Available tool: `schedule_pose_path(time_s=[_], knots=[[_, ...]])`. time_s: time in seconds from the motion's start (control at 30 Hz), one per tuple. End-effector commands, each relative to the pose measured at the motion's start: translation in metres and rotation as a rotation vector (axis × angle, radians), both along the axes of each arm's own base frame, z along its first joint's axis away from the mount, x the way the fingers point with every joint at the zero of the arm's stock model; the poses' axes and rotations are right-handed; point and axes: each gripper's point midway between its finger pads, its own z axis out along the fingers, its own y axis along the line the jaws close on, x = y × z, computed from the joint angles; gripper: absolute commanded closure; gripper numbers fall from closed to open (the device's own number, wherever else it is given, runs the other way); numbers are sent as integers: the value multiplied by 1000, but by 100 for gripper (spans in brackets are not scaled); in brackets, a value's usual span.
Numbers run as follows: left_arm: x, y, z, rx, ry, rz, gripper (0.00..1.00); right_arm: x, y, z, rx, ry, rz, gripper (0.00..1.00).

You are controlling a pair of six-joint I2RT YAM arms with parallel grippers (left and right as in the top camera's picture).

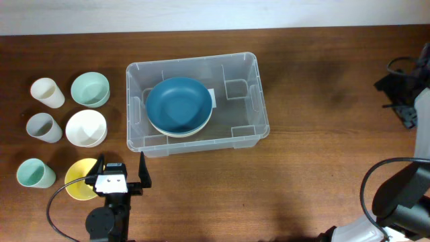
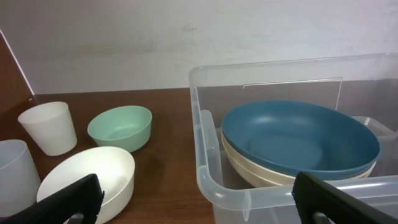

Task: Pack container
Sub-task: 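Open the right gripper and retract the right arm to the right side, then move the left gripper down to the yellow bowl near the cups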

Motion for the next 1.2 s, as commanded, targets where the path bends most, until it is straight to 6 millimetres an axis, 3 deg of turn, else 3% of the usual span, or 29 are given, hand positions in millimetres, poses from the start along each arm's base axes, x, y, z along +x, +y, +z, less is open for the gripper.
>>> schedule_pose_path(time_s=[0.0, 0.17, 0.47, 0.7, 0.87, 1.03, 1.17], knots=[[0, -1, -2, 7, 1, -7, 1, -9, -2, -23, -7, 36, -25, 1], [0, -1, -2, 8, 1, -8, 1, -13, 0, -37, 1, 51, -24, 1], [0, -1, -1, 8, 0, -8, 0, -13, 0, -37, 1, 51, -24, 1], [1, 0, 14, 12, -62, -1, 1, -13, 0, -37, 1, 51, -24, 1], [0, -3, 36, 17, -150, -16, 1, -13, 0, -37, 1, 51, -24, 1], [-6, -2, 78, 65, -240, -8, 1, -13, 0, -37, 1, 51, -24, 1], [-9, 26, 112, 66, -170, 152, 1, -13, 0, -37, 1, 51, -24, 1]])
